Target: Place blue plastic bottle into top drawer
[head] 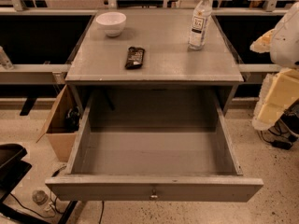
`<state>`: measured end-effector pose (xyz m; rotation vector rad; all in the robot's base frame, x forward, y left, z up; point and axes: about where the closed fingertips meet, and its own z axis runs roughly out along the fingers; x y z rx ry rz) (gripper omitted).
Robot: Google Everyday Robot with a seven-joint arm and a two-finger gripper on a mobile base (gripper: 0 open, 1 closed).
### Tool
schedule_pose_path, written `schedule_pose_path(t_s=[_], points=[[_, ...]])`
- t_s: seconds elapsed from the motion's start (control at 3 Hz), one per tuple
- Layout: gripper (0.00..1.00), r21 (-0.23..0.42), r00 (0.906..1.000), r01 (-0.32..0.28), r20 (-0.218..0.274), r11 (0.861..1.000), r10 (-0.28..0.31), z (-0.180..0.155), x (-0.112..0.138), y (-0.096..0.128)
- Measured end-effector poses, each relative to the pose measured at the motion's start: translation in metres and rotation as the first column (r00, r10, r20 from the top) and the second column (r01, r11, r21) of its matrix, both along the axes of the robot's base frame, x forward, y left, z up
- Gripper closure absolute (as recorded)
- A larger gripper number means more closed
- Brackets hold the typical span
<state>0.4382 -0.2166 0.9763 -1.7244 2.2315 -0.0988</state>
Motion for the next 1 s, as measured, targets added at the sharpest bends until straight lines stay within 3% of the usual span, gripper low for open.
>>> schedule_pose_path(t_s=[0.33, 0.67, 1.0], points=[[0.00, 0.000, 1.0000, 0.000, 0.000, 1.000, 0.000, 0.000, 0.000, 0.000], [0.00, 0.056, 0.9969, 0.045, 0.061, 0.997, -0.049, 0.007, 0.021, -0.020], [0.00, 0.161, 0.9829, 0.101, 0.136, 0.982, -0.123, 0.015, 0.060, -0.051]])
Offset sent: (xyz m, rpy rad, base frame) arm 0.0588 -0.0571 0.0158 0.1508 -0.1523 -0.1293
